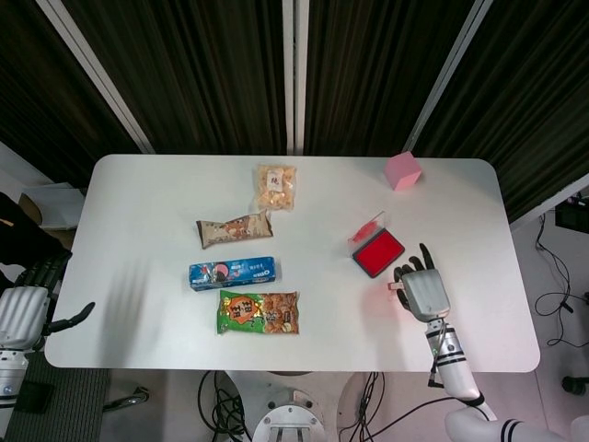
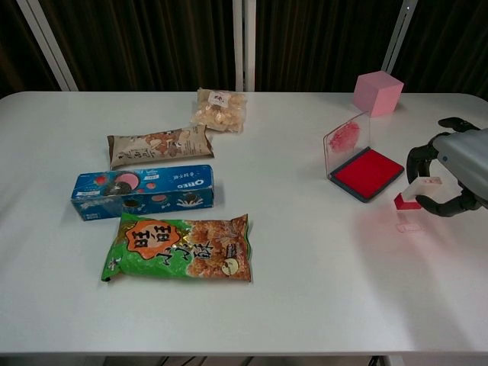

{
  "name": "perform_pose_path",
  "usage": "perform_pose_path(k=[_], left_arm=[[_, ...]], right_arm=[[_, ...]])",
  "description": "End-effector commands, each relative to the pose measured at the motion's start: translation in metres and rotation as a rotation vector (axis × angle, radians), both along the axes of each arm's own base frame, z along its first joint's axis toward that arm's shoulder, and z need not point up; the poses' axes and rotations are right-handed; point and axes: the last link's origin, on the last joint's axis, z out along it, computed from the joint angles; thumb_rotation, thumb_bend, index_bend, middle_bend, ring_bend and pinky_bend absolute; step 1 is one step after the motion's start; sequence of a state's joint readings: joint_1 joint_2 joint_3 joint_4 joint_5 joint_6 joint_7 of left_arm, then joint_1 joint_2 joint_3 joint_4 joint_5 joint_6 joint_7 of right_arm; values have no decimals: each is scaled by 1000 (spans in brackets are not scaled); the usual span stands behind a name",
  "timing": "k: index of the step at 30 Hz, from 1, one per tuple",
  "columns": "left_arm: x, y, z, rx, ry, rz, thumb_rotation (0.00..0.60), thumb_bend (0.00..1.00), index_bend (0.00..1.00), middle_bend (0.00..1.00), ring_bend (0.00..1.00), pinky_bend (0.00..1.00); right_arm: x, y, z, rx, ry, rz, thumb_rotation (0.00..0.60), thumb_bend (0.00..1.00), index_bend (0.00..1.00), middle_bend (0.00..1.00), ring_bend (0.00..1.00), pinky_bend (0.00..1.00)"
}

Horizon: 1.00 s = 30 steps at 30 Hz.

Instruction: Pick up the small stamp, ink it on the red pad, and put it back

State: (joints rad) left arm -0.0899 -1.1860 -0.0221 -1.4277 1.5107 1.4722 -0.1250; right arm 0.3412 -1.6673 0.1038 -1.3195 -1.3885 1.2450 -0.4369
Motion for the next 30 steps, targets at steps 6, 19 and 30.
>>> perform_pose_path(k=[6, 19, 30], left_arm=[[-2, 0, -1, -5, -1, 6, 180, 166, 89, 118, 118, 206], [-4, 2, -1, -11, 4, 16, 181, 166, 89, 118, 118, 206], [-7, 3, 0, -10, 4, 26, 182, 166, 89, 119, 118, 205]], right_arm=[[11, -33, 22, -31, 2, 7, 600, 341, 595, 524, 561, 719], [29, -83, 2, 84, 75, -39, 600, 342, 619, 538, 598, 780], [36, -95, -14, 104, 112, -48, 600, 343, 621, 539, 598, 780]])
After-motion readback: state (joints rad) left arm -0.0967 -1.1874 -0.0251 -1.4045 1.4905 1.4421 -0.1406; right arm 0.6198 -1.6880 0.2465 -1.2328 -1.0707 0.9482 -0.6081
